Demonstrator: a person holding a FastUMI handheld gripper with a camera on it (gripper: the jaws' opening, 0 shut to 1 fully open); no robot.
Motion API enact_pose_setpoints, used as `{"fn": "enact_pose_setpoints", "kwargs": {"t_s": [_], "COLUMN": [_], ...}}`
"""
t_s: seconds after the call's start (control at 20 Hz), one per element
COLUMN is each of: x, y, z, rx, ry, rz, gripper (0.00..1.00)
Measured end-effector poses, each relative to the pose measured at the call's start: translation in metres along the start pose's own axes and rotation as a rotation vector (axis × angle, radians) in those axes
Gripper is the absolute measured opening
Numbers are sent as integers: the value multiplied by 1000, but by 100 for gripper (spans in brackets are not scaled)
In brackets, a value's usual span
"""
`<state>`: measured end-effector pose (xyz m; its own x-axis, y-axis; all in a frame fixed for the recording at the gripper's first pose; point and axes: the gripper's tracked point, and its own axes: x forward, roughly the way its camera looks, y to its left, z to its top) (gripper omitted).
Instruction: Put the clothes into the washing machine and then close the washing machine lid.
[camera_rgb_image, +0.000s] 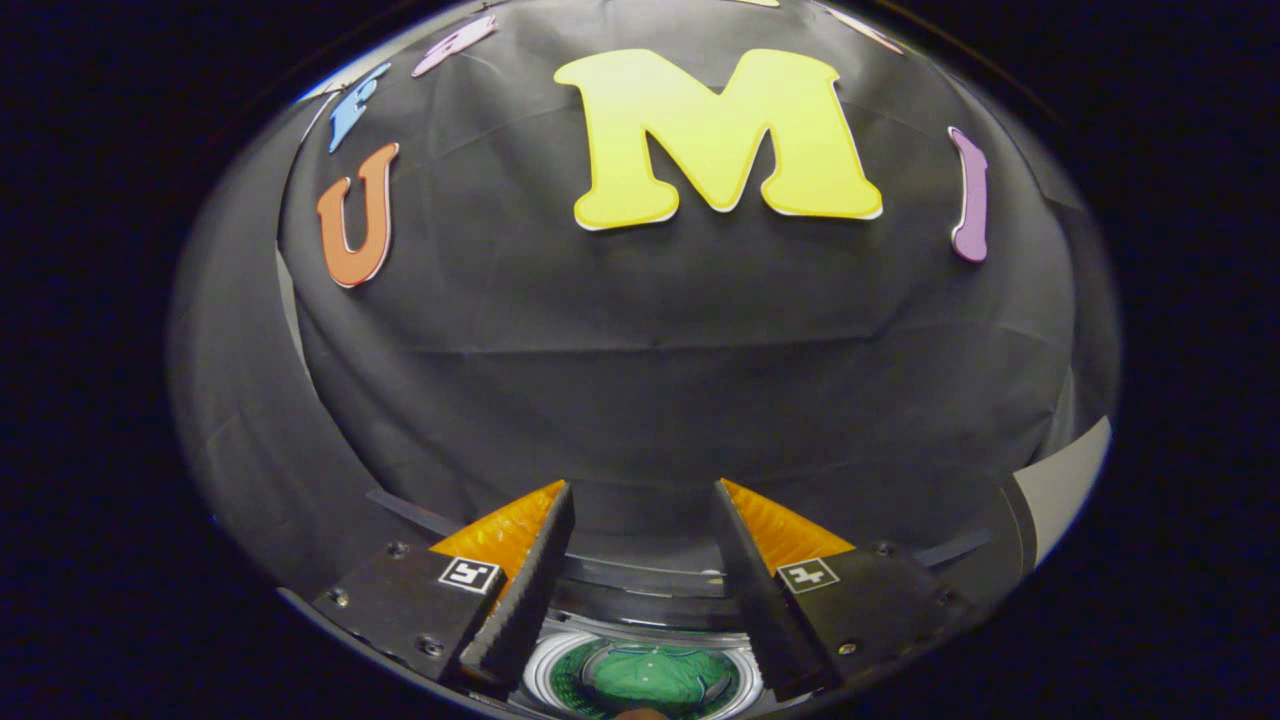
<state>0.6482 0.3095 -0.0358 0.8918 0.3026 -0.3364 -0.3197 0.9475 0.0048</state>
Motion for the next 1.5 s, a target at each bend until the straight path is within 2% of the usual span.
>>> {"fn": "enact_pose_setpoints", "kwargs": {"t_s": [0.45,0.8,1.0,1.15,1.3,1.4,1.5], "x": [-26,-44,-74,-90,-114,-129,-147], "y": [6,10,20,27,18,18,18], "z": [-16,-36,-80,-145,-193,-203,-194], "rx": [-12,-15,5,41,24,19,26], "ry": [-62,-56,-12,140,177,184,145], "rz": [-7,5,22,35,8,12,18], "gripper": [86,86,86,86,86,86,86]}}
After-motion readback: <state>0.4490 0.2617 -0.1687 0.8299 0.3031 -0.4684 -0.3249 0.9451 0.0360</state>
